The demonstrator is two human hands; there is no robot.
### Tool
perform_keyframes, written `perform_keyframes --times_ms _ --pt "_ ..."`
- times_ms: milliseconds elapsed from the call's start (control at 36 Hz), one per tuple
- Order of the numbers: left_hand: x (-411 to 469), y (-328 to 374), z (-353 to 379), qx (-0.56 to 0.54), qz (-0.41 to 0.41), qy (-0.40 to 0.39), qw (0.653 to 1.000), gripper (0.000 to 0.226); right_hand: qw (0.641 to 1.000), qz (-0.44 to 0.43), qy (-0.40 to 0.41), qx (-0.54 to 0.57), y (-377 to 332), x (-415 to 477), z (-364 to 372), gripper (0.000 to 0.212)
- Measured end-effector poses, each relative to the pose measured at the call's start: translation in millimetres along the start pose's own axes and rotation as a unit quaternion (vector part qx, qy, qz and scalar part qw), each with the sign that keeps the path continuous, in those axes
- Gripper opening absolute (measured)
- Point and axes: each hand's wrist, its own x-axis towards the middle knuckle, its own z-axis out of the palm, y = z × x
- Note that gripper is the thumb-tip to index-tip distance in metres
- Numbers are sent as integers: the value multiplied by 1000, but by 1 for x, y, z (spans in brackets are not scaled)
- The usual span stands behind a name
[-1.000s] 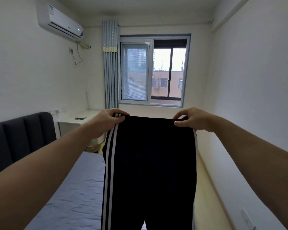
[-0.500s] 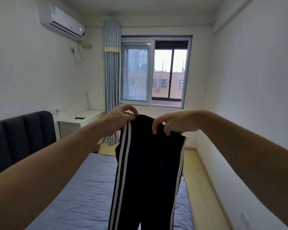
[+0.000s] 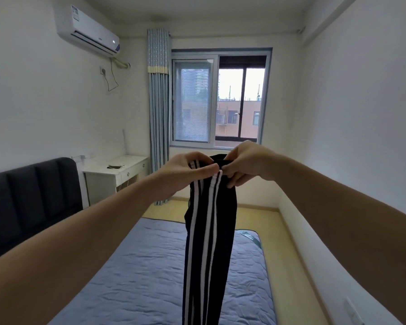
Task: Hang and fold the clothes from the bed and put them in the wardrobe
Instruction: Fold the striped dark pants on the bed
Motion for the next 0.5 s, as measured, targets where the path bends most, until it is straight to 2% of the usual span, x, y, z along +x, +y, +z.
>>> perform_keyframes --times_ms 167,278,361,444,500 --pt "2 -11 5 81 37 39 995 40 996 -19 31 -83 6 7 2 24" --pt "5 -14 1 83 1 2 997 27 972 -14 -15 -236 20 11 -2 40" --pt "6 -19 -1 72 -21 -22 997 25 952 8 -47 -303 36 15 -6 46" --pt "9 -24 -1 56 -17 -33 998 25 948 -4 -60 -312 48 18 -7 42" --pt "14 -28 -1 51 -18 -32 998 26 951 -28 -39 -306 51 21 -7 34"
